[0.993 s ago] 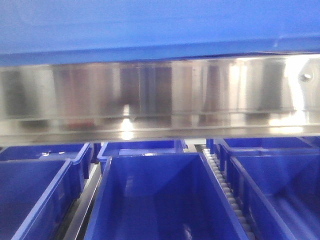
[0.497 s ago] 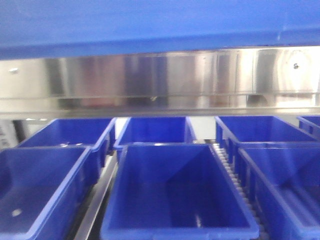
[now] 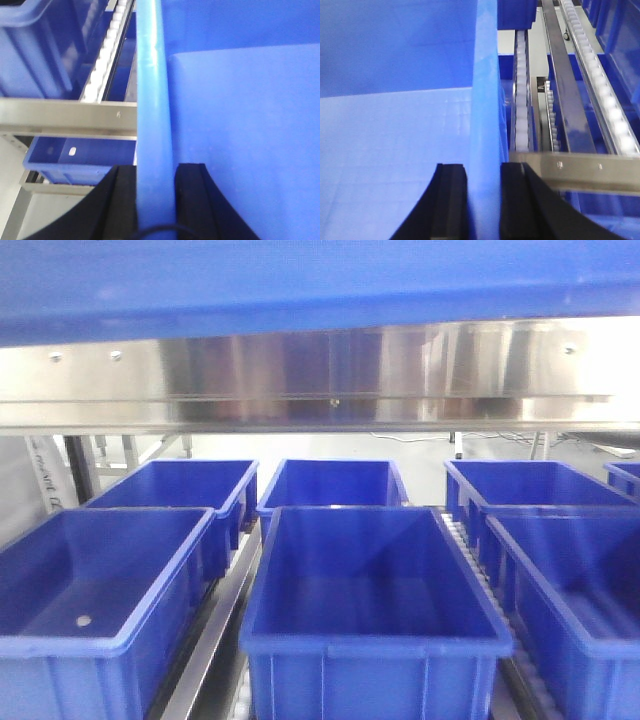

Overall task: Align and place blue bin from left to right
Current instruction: 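Hold the blue bin with both grippers while the base backs away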

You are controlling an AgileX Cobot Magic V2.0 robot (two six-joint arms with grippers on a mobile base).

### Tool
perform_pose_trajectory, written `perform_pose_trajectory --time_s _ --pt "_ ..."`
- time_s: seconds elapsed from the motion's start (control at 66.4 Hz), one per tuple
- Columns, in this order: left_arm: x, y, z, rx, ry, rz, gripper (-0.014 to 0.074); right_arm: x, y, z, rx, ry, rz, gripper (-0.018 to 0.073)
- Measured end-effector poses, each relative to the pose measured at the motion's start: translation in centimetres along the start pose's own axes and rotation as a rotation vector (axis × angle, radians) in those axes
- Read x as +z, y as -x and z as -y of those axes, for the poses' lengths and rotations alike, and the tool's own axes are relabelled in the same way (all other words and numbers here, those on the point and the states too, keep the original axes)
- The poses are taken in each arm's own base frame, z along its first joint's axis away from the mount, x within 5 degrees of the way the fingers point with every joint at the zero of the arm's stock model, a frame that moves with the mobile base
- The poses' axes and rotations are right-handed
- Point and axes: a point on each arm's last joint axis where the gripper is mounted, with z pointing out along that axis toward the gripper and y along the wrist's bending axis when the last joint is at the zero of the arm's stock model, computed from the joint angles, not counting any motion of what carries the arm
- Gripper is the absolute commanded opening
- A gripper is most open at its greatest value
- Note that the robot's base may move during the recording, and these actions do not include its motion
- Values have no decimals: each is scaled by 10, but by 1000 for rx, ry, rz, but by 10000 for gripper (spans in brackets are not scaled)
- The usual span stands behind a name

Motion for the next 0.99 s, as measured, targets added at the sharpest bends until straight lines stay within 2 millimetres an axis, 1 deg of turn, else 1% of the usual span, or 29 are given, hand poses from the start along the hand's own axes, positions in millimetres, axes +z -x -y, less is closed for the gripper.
perform_pose_trajectory --time_s 0.677,0.843,0.993 --pt "-1 0 -1 -3 -2 3 -111 0 0 0 -2 4 4 -80" --pt "-1 -1 0 -2 -11 -8 -111 0 -5 4 2 -42 -52 -80" --pt "0 -1 1 2 -11 -12 -111 0 -5 4 3 -45 -58 -80"
